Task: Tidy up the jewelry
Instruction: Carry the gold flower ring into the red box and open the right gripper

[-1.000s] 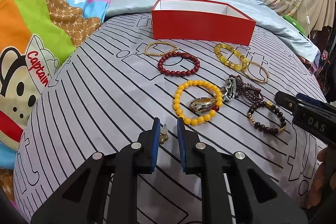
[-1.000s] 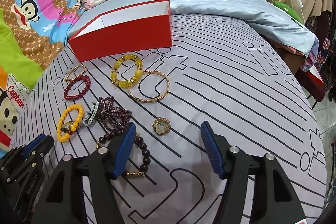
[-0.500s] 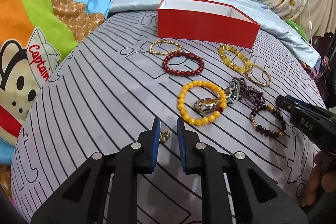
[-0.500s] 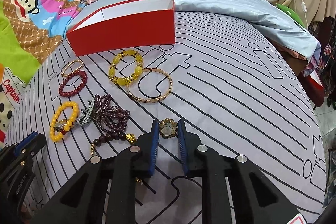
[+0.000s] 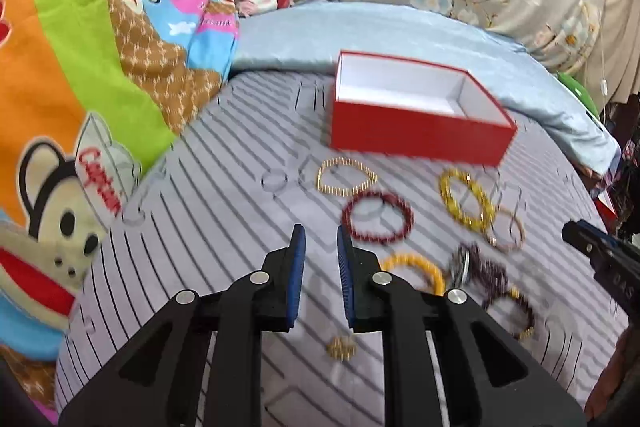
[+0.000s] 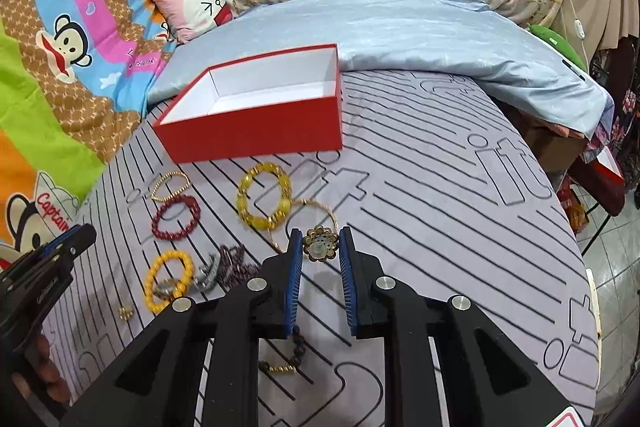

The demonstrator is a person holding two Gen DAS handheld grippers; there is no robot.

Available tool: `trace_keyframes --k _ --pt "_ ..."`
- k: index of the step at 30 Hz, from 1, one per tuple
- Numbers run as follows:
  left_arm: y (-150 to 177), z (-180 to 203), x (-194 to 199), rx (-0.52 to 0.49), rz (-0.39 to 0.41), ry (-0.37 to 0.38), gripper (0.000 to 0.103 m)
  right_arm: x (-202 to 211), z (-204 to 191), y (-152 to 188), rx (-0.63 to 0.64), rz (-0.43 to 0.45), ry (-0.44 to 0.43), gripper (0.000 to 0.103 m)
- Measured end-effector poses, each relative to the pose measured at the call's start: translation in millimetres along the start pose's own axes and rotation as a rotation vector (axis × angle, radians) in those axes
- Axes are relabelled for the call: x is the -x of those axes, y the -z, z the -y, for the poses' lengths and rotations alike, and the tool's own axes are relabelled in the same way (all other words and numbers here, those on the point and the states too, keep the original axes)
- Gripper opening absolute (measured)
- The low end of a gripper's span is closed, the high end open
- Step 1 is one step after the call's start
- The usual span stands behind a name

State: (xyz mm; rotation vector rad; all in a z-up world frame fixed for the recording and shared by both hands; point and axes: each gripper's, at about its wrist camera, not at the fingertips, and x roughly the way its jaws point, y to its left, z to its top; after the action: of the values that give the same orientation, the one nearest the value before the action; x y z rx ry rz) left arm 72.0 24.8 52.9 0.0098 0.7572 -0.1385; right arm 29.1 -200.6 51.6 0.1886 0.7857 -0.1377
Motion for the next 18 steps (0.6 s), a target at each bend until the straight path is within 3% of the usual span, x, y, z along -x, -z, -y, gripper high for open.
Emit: trace_keyframes --k 9,18 --pt "-86.7 19.3 -31.7 -0.014 0.063 0.028 0.016 -30.2 -15.1 -70.9 0.034 0.025 -0.047 0.017" --pt "-166.8 53.5 -110.7 -0.053 0.071 0.036 0.016 -102.6 -20.9 -156.9 0.041 0.026 -0.064 0.017"
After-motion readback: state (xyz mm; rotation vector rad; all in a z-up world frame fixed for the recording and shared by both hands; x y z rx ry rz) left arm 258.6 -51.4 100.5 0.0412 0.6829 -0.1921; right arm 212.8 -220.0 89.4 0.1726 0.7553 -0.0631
